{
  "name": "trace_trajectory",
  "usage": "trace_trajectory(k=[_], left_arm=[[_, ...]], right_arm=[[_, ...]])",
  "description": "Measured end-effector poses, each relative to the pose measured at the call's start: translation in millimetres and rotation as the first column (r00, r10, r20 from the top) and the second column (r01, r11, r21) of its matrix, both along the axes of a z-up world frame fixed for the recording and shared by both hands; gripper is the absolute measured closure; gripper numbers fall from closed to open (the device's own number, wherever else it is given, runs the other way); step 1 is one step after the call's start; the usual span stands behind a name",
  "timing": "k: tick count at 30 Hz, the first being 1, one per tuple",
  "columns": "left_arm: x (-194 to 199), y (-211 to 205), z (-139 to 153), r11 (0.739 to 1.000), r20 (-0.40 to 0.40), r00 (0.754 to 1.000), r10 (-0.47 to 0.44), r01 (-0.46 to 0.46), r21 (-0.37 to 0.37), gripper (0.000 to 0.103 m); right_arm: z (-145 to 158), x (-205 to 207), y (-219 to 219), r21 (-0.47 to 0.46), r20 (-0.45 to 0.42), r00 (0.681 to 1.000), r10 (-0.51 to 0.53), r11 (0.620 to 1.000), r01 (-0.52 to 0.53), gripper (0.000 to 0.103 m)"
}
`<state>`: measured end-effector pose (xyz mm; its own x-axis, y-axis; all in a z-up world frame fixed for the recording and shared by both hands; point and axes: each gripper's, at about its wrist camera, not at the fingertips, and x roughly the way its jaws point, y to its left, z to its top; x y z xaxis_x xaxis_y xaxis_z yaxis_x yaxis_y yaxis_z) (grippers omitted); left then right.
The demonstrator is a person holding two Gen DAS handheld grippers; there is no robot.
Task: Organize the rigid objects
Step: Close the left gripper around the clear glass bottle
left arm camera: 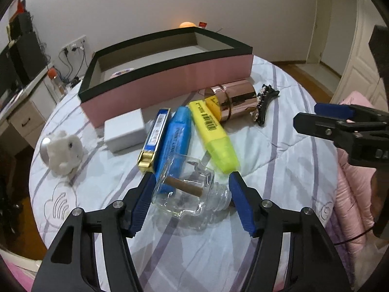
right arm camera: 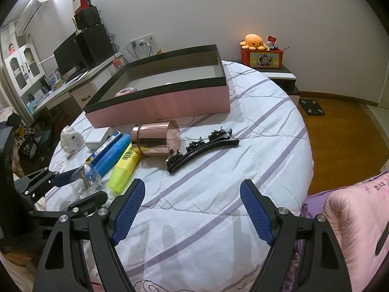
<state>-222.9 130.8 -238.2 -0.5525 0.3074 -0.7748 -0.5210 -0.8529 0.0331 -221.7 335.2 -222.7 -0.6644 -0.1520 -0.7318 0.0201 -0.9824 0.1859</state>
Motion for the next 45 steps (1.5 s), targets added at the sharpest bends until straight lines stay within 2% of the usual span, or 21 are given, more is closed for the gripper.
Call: trace_trajectory(k=[6, 12, 15, 16, 19, 22, 25, 28, 31, 40, 45], left_arm=[[8, -23, -1, 0.999, 0.022, 0.999, 0.034, -0.034, 0.011, 0.040], [8, -56, -2, 0.991, 0.029, 0.991, 0.132, -0.132, 0.012, 0.039], [5, -70, -4, 0.987, 0.057, 0.988, 0.143, -0.147, 0.068, 0.039], [6, -72, -4, 0.988, 0.059, 0.990, 0.132, -0.136, 0.079, 0.036], [12, -68, -4, 0.995, 0.015, 0.996, 0.086, -0.087, 0.057, 0.015], [18, -63, -5, 0.999, -0.014, 0.999, 0.043, -0.042, 0.020, 0.015], [14, -62, -12, 0.999, -0.013, 0.999, 0.046, -0.046, -0.021, 0.015], [8, -65, -13, 0.998, -0.005, 0.998, 0.056, -0.056, 0.003, 0.016], [4, -65, -13, 0.998, -0.005, 0.998, 0.058, -0.057, 0.029, 0.026], [-6, -72, -14, 0.989, 0.027, 0.993, 0.116, -0.118, 0.089, 0.026], [-2, -68, -13, 0.994, 0.017, 0.995, 0.095, -0.095, 0.047, 0.025]], right_arm=[[-2, -5, -15, 0.003, 0.000, 1.000, 0.025, 1.000, -0.025, 0.021], [-2, -11, -34, 0.010, 0.002, 0.998, 0.061, 0.998, -0.061, 0.021], [-4, -13, -41, 0.012, 0.008, 0.997, 0.075, 0.997, -0.075, 0.021], [-4, -14, -43, 0.015, 0.010, 0.997, 0.077, 0.997, -0.078, 0.021], [-5, -15, -47, 0.020, 0.015, 0.996, 0.084, 0.996, -0.084, 0.021], [-6, -17, -49, 0.023, 0.018, 0.997, 0.079, 0.997, -0.080, 0.021], [-6, -18, -48, 0.024, 0.021, 0.997, 0.074, 0.997, -0.074, 0.021], [-5, -18, -49, 0.027, 0.019, 0.997, 0.072, 0.997, -0.073, 0.021], [-5, -19, -49, 0.034, 0.016, 0.998, 0.065, 0.997, -0.066, 0.021], [-4, -31, -48, 0.024, 0.000, 0.999, 0.040, 0.999, -0.040, 0.021], [-5, -43, -51, 0.012, -0.007, 0.999, 0.034, 0.999, -0.034, 0.021]])
